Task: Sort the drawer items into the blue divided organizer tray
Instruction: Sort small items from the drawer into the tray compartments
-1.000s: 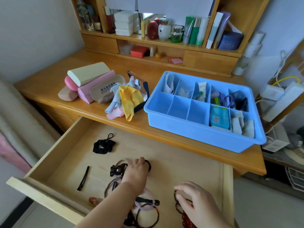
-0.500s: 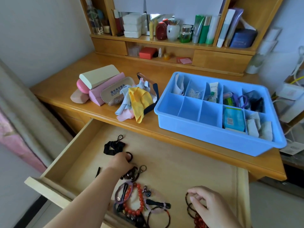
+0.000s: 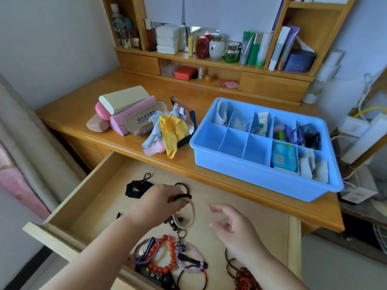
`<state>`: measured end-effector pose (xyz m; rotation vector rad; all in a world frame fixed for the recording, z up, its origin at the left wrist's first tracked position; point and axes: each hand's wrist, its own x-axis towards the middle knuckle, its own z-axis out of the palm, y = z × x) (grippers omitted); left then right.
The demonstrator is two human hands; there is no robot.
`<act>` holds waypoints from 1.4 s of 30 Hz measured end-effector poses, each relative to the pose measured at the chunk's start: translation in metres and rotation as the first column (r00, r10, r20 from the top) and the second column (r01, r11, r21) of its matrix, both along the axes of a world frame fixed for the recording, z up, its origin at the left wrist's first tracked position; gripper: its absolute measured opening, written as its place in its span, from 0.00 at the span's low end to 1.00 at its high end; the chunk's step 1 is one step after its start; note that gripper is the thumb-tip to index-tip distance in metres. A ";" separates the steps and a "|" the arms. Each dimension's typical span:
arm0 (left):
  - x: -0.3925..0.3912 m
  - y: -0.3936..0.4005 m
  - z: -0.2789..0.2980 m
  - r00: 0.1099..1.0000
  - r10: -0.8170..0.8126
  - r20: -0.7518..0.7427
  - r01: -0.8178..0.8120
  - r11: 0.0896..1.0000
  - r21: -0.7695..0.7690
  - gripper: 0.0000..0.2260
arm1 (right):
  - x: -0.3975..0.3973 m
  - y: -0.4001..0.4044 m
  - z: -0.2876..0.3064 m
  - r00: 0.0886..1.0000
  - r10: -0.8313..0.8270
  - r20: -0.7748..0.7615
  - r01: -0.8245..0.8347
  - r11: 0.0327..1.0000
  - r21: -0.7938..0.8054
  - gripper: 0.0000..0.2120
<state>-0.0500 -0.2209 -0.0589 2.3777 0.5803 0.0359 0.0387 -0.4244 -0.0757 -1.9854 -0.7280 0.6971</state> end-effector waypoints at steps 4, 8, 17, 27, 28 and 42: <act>0.005 -0.027 0.016 0.991 -0.120 0.056 0.131 0.957 -0.257 0.05 | 0.006 0.009 0.023 0.988 0.101 -0.119 -0.096 0.994 0.049 0.30; 0.006 -0.033 0.010 0.987 0.010 0.160 0.091 0.788 -0.608 0.03 | 0.017 0.012 0.039 0.955 0.069 -0.287 -0.064 0.998 0.028 0.05; -0.024 0.001 -0.053 0.819 0.574 0.005 -0.344 0.498 -0.796 0.06 | 0.088 0.054 0.116 0.982 -0.174 -0.069 0.186 0.944 0.273 0.14; -0.031 0.019 -0.087 0.804 0.594 0.014 -0.513 0.706 -0.489 0.07 | 0.108 0.108 0.100 0.931 -0.188 0.314 0.211 0.977 -0.042 0.23; -0.025 0.019 -0.089 0.843 0.537 0.035 -0.478 0.778 -0.408 0.08 | 0.100 0.102 0.094 0.894 -0.184 0.408 0.185 0.982 0.037 0.19; 0.037 0.016 -0.114 0.972 0.090 -0.216 -0.060 0.988 0.140 0.04 | 0.011 0.001 -0.010 0.845 0.135 0.517 -0.135 0.990 -0.039 0.09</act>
